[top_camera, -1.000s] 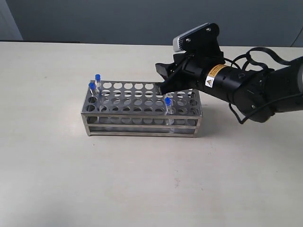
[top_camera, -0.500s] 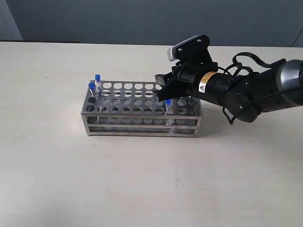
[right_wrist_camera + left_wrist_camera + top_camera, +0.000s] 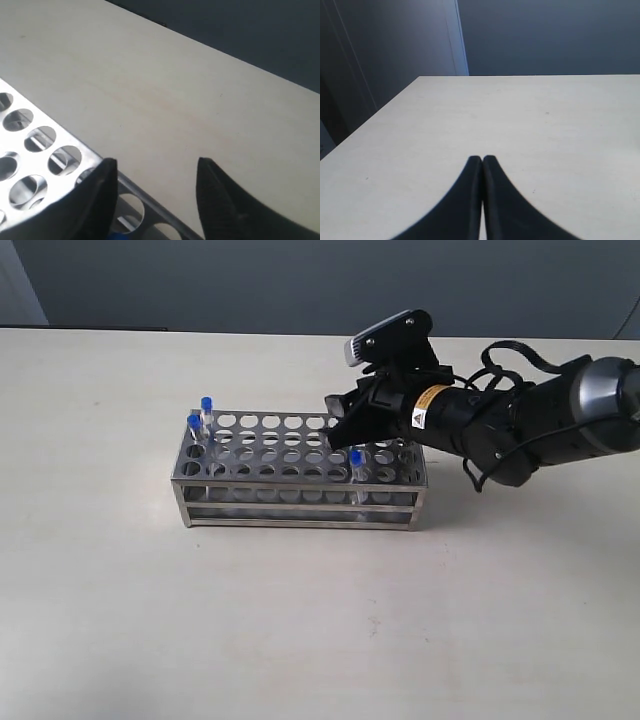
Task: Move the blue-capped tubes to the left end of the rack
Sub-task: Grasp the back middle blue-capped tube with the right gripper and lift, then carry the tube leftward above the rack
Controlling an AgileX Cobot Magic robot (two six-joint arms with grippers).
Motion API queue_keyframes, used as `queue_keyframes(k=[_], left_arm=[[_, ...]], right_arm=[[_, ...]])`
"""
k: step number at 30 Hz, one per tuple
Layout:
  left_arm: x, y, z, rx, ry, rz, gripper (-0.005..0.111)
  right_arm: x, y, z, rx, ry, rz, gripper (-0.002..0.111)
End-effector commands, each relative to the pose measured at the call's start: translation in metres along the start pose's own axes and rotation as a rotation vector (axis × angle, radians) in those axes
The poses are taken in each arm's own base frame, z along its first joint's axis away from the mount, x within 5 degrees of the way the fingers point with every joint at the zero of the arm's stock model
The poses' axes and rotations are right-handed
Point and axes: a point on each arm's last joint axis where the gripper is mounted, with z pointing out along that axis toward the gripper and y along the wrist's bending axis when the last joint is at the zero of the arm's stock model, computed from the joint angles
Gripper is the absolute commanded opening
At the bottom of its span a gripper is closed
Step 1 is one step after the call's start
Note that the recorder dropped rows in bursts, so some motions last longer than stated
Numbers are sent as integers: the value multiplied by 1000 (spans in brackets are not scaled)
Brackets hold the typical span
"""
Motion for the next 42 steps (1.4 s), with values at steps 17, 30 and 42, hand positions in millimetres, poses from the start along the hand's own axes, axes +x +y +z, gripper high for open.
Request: queue_keyframes(k=[17,30,42], left_arm=[[0,0,0,-1,-10,-6,0],[0,0,0,-1,-10,-6,0],[0,0,0,-1,-10,-6,0]], right_arm=[[17,-1,13,-3,38,3,0],[-12,-3,-4,7,-45,-8,0],[-59,37,-32,-88,-207,-75,0]])
